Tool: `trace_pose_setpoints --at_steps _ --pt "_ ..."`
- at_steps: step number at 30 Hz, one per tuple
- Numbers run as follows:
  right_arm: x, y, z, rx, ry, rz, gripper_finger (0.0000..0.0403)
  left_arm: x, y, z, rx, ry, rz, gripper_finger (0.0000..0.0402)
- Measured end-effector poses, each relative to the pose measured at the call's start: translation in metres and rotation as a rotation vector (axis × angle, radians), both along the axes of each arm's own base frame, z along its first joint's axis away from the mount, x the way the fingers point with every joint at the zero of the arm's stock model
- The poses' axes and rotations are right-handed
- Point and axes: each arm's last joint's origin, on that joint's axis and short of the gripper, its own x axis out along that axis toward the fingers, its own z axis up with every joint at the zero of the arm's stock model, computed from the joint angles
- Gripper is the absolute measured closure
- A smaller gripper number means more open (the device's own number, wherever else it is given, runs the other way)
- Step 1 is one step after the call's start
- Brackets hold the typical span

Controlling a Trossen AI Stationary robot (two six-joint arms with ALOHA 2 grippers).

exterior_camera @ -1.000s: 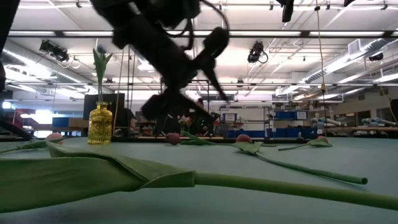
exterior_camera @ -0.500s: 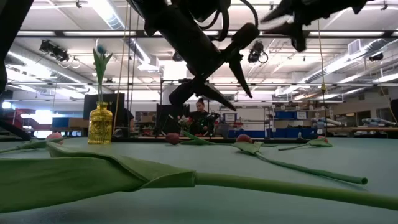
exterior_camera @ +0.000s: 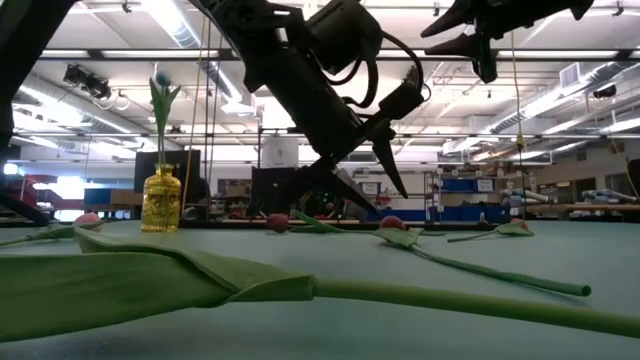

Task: Sort flowers into vase by color
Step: Put the bottom dark red flower into the yellow vase

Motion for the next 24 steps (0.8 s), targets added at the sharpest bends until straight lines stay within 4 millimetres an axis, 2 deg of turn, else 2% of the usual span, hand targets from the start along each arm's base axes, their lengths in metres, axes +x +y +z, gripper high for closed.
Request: trace_pose_setpoints --at_steps 6,11,13,15,19,21,24 --pt "0.001 -0.001 0.0 -0.022 -0.002 -0.005 0.0268 0.002 0.0 -0.017 0.001 0.042 0.006 0.023" --pt "0.001 -0.001 0.0 0.019 -0.007 -0.015 0.0268 0.003 -0.003 -0.017 -0.034 0.033 -0.02 0.023" --pt "-0.001 0.0 -0.006 0.075 0.049 -0.026 0.0269 0.001 -0.004 -0.013 -0.05 0.041 -0.07 0.023" --pt "-0.005 0.002 -0.019 0.118 0.183 -0.059 0.027 -0.003 -0.004 0.0 -0.043 0.034 -0.112 0.023" --pt "-0.016 0.01 -0.042 0.172 0.451 -0.202 0.0274 -0.022 -0.002 0.035 0.037 0.076 -0.134 0.023" --pt "-0.015 0.012 -0.049 0.196 0.512 -0.217 0.0276 -0.035 0.0 0.055 0.107 0.103 -0.141 0.023" --pt "-0.002 0.017 -0.068 0.267 0.522 -0.192 0.0276 -0.057 0.007 0.086 0.185 0.128 -0.169 0.023"
